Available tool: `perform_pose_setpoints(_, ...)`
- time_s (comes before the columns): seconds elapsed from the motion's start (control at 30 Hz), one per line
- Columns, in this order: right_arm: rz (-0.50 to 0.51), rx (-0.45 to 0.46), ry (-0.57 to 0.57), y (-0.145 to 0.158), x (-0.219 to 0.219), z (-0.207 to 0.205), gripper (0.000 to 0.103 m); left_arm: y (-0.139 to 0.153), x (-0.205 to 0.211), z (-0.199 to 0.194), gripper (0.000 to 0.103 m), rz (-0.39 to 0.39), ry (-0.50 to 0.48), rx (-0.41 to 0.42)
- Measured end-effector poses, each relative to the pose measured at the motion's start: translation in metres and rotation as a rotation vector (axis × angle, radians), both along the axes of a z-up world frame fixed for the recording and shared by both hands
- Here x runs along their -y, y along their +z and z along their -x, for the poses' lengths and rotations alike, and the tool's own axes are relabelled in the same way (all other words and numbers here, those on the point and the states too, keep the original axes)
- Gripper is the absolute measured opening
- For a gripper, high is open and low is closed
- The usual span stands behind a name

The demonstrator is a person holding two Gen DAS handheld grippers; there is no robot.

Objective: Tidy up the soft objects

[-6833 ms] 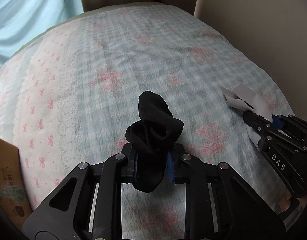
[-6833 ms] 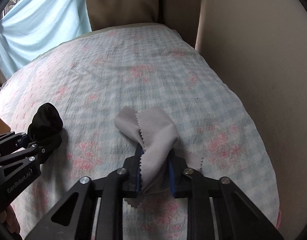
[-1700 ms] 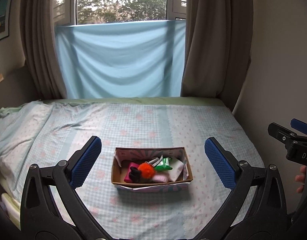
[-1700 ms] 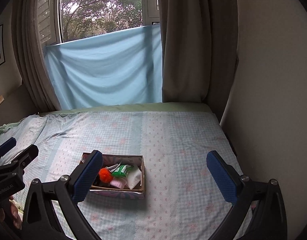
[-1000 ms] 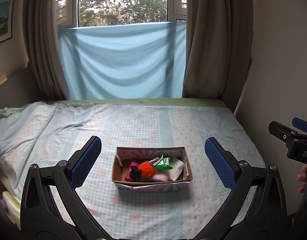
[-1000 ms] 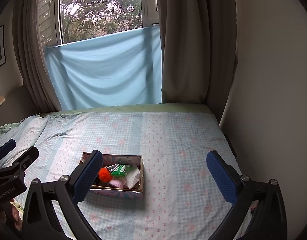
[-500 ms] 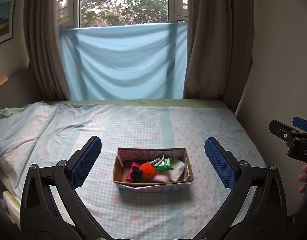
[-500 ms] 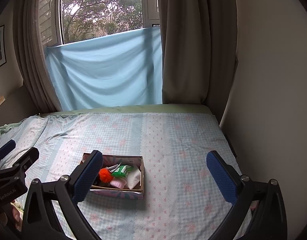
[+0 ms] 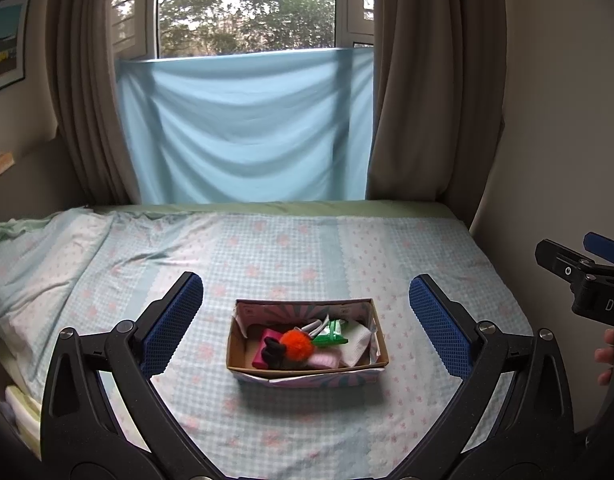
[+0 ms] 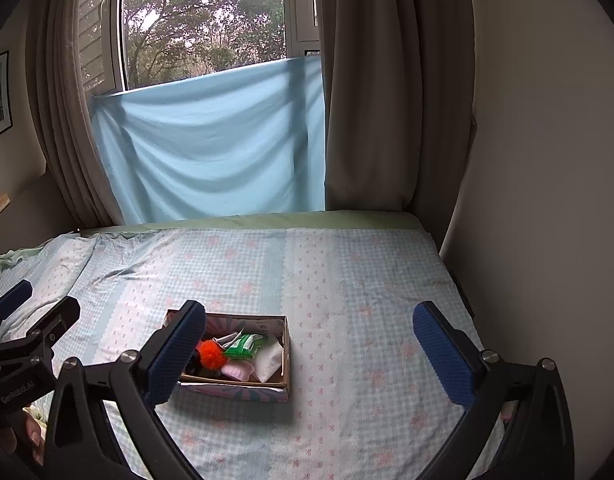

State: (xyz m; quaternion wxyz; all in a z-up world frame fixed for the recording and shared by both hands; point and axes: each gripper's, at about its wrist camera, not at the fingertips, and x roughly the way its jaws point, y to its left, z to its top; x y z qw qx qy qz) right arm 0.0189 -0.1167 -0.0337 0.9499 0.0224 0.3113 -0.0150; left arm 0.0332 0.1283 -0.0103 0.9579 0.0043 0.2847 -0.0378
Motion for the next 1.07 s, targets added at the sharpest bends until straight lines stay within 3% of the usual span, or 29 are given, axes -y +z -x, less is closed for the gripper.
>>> perform_pose_setpoints(0.53,0.006,-0.004,-0.002,-0.001,-0.004,-0.004,0.103,0.000,-0.009,-0.006,0.103,0.004,0.001,0.009)
perform_pose_setpoints(0.8,0.009,-0.009,-0.004,-0.003,-0.009,-0.010,0.103,0.006,-0.009,-0.008,0.103,-0.040,0.041,0.074)
perform_pose_setpoints(1.07,0.010,-0.023,-0.010,-0.008,-0.013,-0.019,0.103,-0.001,-0.014,-0.018,0.103,-0.005,0.018,0.065)
